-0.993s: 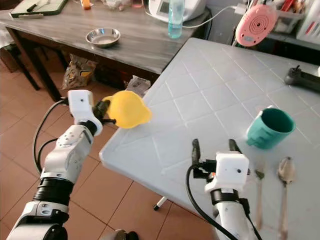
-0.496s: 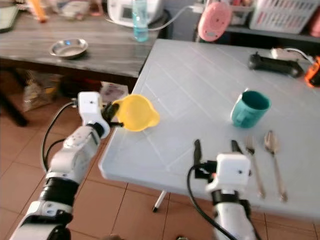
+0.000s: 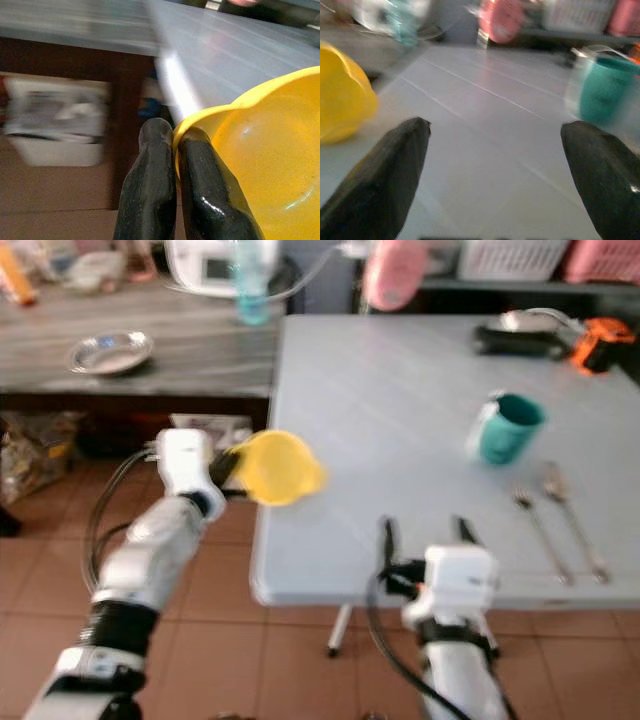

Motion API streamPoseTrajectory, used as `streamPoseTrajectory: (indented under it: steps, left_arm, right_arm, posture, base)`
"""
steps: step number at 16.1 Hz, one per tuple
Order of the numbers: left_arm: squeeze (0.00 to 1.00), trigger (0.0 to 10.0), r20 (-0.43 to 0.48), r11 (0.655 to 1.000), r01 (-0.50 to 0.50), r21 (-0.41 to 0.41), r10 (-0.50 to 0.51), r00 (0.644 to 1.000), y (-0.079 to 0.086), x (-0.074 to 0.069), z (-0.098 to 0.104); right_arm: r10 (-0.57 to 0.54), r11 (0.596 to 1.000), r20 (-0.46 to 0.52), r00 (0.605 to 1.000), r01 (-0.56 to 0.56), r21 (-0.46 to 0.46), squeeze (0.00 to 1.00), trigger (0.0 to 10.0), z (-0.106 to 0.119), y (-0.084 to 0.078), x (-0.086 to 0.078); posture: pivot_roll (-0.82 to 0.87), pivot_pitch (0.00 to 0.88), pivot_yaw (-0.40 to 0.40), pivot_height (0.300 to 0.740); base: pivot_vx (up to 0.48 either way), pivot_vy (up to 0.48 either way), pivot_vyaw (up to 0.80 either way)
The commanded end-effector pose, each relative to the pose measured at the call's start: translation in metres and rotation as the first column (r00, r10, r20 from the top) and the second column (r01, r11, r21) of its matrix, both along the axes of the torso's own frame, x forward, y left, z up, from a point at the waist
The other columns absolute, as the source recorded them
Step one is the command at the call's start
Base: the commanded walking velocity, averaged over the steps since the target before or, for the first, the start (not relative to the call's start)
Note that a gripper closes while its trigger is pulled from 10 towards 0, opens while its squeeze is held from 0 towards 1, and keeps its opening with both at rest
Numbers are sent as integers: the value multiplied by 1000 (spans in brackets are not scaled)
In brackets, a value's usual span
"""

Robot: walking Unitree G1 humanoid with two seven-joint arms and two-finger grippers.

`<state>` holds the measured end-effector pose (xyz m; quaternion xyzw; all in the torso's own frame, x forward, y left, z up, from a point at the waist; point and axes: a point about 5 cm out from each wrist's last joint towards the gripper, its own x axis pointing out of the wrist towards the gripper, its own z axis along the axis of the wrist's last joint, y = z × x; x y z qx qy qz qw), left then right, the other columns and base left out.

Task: Setting the table

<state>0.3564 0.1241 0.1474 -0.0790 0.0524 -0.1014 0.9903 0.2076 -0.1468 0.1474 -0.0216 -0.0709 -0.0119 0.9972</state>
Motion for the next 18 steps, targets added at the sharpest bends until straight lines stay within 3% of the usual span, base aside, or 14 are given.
streamPoseTrajectory:
  steps: [1, 18]
  left_arm:
    - [0, 0, -33, 1000, -1, 8, 1, 999, -3, -3, -8]
    - [0, 0, -23, 999, -33, 28, 34, 999, 0, -2, -18]
  right_arm:
    - [-8, 1000, -7, 1000, 7, -19, 0, 10000, -1, -5, -1]
    - [0, 1000, 6, 1000, 0, -27, 0, 10000, 0, -4, 2]
  posture:
    - [60, 129, 23, 740]
    - [57, 116, 21, 740]
  base:
    - [0, 480, 0]
    - [0, 480, 0]
